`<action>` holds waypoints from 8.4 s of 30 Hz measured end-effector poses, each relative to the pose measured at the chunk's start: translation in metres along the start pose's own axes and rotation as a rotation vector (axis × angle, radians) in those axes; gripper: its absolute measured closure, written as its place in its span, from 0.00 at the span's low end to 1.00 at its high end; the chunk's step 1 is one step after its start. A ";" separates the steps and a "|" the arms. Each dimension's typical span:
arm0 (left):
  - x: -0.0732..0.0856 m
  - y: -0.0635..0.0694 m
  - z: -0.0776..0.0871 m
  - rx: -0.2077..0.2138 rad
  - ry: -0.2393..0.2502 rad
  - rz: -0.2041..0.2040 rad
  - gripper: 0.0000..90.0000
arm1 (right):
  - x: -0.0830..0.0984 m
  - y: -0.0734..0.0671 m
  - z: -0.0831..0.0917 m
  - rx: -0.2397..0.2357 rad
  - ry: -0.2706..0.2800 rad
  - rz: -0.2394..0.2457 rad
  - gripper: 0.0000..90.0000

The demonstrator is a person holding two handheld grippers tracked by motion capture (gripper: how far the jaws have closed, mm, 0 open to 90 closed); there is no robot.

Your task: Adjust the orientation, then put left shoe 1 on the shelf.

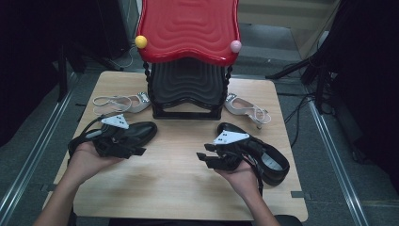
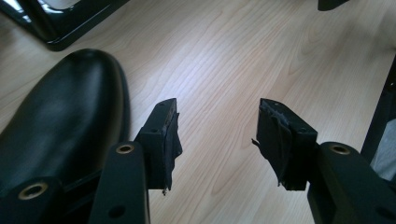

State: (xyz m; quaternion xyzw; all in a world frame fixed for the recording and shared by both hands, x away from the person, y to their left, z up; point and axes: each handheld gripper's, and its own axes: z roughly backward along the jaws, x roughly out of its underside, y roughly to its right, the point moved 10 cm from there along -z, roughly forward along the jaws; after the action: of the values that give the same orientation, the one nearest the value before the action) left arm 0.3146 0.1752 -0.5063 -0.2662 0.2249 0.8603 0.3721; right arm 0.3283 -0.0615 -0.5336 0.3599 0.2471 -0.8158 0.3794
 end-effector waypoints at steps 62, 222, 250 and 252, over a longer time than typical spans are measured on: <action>0.062 -0.079 0.005 -0.073 -0.173 0.145 0.90 | 0.007 0.001 -0.016 0.009 -0.062 0.052 0.61; -0.006 0.027 -0.098 0.165 -0.015 0.114 1.00 | 0.012 0.003 -0.027 0.071 -0.086 -0.183 1.00; -0.023 0.054 -0.122 0.190 0.026 0.124 0.95 | 0.015 0.038 -0.014 0.134 -0.080 -0.230 0.99; -0.022 0.050 -0.120 0.168 0.011 0.114 0.90 | 0.015 0.041 -0.013 0.148 -0.077 -0.212 0.95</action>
State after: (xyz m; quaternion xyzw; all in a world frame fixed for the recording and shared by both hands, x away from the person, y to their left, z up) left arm 0.3239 0.0622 -0.5734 -0.2257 0.3130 0.8568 0.3421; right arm 0.3594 -0.0831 -0.5586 0.3272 0.2080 -0.8805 0.2725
